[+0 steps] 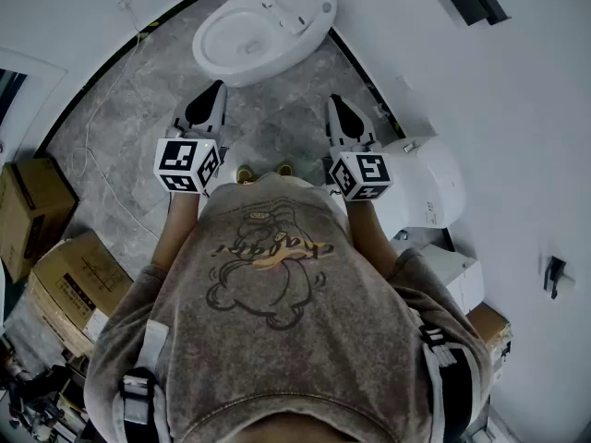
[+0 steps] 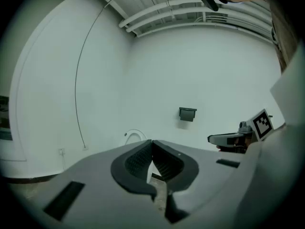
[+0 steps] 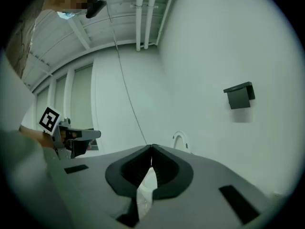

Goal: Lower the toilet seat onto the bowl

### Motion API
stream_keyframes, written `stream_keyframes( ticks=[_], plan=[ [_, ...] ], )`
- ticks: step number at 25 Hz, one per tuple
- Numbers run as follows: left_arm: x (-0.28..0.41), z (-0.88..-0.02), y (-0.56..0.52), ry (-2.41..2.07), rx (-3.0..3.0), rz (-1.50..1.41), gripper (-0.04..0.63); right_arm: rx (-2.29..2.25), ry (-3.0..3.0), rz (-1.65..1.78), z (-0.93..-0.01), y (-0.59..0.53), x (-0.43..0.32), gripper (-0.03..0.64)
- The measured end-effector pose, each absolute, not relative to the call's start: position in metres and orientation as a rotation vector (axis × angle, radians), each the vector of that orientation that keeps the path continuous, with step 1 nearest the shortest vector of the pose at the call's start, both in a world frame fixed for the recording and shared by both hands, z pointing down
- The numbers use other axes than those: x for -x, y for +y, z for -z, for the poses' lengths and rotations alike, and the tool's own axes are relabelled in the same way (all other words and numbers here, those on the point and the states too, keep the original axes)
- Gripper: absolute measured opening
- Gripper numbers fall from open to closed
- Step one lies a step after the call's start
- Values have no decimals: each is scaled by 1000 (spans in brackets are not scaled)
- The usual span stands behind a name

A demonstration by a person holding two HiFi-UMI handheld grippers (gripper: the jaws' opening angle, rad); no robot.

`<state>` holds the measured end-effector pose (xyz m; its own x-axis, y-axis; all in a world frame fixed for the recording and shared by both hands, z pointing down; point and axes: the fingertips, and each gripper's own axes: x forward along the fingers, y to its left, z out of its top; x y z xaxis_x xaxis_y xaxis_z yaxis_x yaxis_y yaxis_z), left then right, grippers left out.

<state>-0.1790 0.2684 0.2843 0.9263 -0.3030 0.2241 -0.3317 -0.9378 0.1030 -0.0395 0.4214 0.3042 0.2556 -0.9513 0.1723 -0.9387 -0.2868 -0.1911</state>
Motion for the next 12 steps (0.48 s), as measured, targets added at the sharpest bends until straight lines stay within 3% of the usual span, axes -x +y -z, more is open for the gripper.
stream_keyframes(
  ticks=[12],
  plan=[
    [151, -284, 291, -530, -2946, -290, 11, 2405, 1866, 398, -317, 445, 11, 28]
  ],
)
